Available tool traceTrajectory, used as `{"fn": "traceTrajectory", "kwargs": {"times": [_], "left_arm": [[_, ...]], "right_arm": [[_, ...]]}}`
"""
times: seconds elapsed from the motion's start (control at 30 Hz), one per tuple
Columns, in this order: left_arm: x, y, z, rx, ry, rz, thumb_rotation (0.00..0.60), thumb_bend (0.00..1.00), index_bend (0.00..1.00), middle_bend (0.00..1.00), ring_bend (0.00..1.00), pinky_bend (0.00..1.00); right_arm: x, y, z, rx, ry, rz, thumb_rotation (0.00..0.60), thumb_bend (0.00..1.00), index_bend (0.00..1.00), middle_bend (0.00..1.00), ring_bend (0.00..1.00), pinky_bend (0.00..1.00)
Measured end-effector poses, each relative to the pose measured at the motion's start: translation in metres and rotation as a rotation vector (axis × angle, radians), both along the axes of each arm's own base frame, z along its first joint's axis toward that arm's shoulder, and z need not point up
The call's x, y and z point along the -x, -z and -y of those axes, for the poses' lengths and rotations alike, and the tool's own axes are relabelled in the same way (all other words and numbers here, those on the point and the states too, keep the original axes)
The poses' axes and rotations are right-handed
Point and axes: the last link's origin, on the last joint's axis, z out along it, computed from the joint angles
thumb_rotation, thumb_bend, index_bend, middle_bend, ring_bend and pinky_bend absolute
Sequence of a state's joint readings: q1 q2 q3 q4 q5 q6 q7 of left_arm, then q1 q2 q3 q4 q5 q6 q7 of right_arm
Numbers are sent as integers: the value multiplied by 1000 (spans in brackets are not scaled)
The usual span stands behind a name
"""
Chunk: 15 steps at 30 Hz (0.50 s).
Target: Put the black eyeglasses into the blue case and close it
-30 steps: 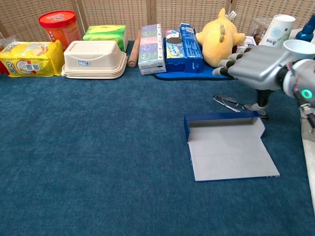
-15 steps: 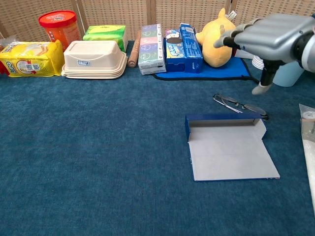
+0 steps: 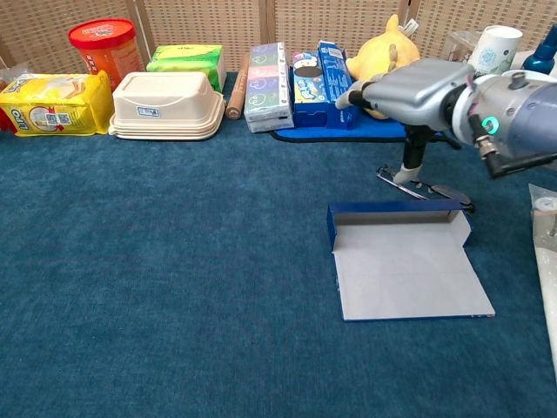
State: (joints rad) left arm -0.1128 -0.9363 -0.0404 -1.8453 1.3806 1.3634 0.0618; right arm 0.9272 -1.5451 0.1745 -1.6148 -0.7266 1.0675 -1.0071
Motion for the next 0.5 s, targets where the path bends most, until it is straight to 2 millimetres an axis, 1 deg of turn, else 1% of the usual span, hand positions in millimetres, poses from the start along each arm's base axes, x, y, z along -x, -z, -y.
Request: {"fn": "traceTrajectory", "kwargs": {"times": [0.23, 0.5], "left_arm": [[2, -1, 3, 7, -13, -3, 600, 318, 22, 0, 0, 0], [0, 1, 3, 14, -12, -3, 600, 319, 20, 0, 0, 0]], "right_arm": [[3, 13, 4, -10, 1, -29, 575, 0, 0, 0, 0, 111], [24, 15, 9, 17, -12, -112, 573, 0, 0, 0, 0, 110]]}}
